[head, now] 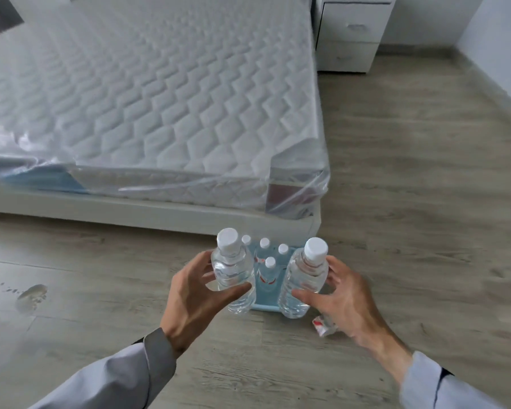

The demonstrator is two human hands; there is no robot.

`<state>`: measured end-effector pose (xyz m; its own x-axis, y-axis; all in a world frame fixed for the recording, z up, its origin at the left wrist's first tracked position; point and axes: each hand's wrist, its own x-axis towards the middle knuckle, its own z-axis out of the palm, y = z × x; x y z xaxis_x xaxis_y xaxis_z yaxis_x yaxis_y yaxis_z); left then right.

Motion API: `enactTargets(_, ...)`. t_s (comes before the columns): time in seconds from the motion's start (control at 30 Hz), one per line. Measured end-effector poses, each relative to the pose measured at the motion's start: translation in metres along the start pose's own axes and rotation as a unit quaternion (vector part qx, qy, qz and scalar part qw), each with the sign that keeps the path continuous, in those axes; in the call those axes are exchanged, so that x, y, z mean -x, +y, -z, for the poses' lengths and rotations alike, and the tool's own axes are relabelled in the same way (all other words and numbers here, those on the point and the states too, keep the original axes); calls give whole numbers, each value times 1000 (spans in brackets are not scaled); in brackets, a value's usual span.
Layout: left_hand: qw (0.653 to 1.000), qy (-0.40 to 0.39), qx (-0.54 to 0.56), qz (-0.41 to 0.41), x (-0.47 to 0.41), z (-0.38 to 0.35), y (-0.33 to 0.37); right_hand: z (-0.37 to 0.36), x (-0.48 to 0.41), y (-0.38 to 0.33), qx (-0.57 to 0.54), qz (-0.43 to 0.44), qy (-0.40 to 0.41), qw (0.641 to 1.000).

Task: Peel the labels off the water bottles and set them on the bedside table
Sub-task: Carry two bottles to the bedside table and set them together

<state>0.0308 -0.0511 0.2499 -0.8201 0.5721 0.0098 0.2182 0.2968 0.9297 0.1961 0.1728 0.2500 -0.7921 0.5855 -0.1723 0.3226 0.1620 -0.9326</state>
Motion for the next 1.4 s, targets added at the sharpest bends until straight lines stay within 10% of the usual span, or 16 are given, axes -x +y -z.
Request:
enactTargets(0.57,993,-30,-49,-100,-76,116,595,317,97,-545,15,76,138,987)
enactTargets(1.4,988,68,-41,-135,-263,-173,908,778,-87,-598,74,157,173,969)
